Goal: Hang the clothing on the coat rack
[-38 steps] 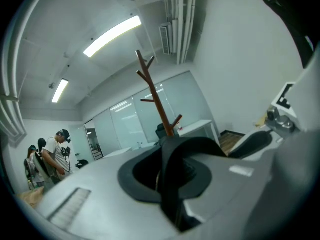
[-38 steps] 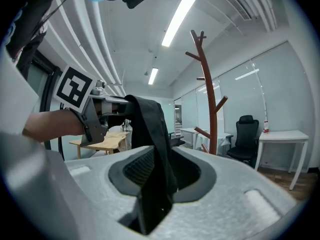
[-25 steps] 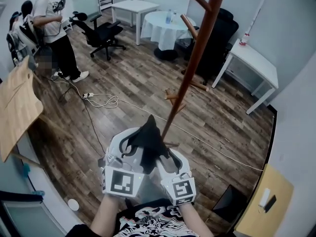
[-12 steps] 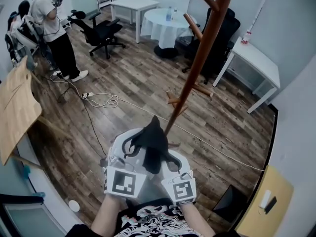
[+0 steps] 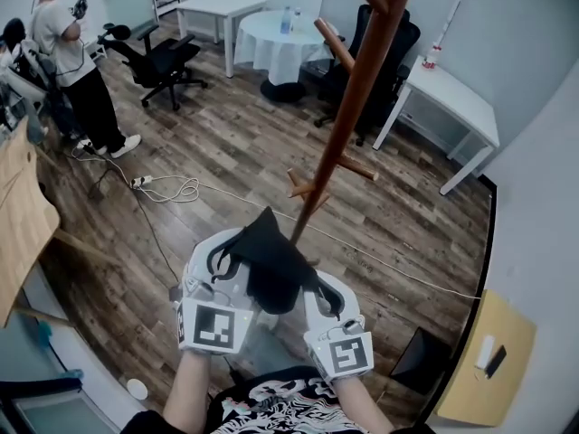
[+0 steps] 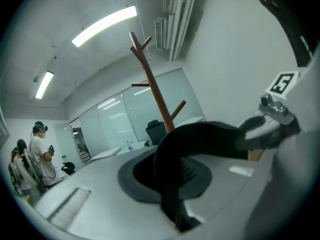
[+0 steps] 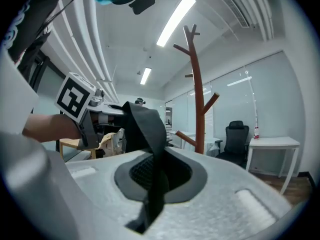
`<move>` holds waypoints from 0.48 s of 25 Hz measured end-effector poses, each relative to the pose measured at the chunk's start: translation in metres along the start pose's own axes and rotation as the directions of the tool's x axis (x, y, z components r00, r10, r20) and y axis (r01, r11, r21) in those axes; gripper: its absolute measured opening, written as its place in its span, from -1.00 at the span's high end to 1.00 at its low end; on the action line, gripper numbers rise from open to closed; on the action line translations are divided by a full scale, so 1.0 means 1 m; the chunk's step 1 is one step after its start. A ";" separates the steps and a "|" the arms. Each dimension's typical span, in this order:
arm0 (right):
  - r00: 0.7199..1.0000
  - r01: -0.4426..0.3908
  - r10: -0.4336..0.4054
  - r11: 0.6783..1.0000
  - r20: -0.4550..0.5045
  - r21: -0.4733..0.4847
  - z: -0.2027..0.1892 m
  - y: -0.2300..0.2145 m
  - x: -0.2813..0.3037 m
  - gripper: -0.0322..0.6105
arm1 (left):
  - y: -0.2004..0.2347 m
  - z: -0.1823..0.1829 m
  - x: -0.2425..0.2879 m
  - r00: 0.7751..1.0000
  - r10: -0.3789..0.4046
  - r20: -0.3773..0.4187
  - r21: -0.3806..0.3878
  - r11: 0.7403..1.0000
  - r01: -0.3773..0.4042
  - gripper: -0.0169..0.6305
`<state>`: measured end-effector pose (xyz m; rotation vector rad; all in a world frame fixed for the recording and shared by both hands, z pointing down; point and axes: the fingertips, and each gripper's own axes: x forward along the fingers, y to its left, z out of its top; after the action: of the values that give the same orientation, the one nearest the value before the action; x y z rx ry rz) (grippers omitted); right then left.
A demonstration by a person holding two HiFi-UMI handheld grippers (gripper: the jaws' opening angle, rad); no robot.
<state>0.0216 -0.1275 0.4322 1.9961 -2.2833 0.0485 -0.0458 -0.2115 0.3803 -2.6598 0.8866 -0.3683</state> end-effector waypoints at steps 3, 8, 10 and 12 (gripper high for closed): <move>0.999 0.035 -0.036 0.999 0.023 0.006 0.006 -0.015 0.007 0.88 | 0.005 -0.010 0.018 0.999 -0.008 -0.045 0.073 0.997 0.011 0.92; 0.995 0.069 -0.068 0.998 0.073 -0.002 0.023 -0.032 0.023 0.88 | 0.019 -0.021 0.046 0.995 -0.041 -0.089 0.128 0.990 0.052 0.92; 0.995 0.069 -0.069 0.998 0.066 0.001 0.028 -0.034 0.028 0.88 | 0.023 -0.021 0.055 0.994 -0.054 -0.095 0.144 0.987 0.067 0.92; 0.995 0.075 -0.075 0.997 0.070 -0.003 0.030 -0.038 0.034 0.88 | 0.028 -0.020 0.063 0.993 -0.061 -0.097 0.154 0.985 0.076 0.92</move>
<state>0.0526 -0.1689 0.4040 2.1109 -2.2437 -0.0345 -0.0186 -0.2761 0.3973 -2.5494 0.7595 -0.5572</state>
